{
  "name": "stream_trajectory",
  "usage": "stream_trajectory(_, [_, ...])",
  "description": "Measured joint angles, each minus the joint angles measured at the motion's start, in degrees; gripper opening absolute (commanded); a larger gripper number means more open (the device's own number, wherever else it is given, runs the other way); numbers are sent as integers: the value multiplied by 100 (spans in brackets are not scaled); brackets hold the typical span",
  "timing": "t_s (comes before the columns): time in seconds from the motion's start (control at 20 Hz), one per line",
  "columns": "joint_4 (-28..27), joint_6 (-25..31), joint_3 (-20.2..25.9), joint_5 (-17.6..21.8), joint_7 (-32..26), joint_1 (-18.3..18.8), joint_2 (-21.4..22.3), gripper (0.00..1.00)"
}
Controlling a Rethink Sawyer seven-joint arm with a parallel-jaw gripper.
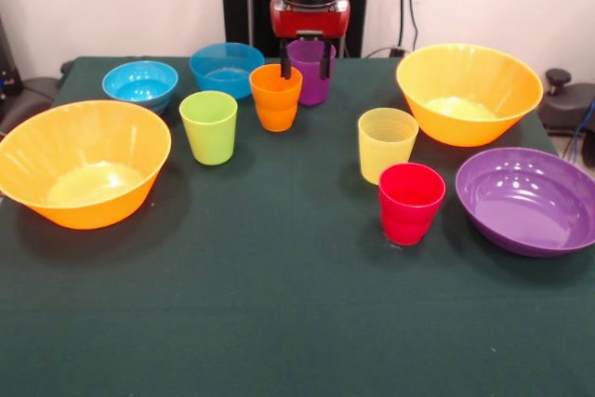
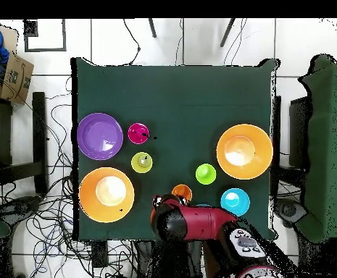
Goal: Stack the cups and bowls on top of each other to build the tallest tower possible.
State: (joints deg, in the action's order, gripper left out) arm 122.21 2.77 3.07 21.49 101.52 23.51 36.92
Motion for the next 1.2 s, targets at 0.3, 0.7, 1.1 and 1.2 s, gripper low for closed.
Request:
stream_trajectory(0.3, [-1,-24,0,17,0,50,-74,100])
stream_trajectory(0.7, [-1,-24,-5,56,0,96,-63,100])
stream_trajectory(1.1, [-2,-25,-44,194,0,88,-65,100])
stream_trajectory(1.2, [-2,-45,-81,194,0,64,-72,100])
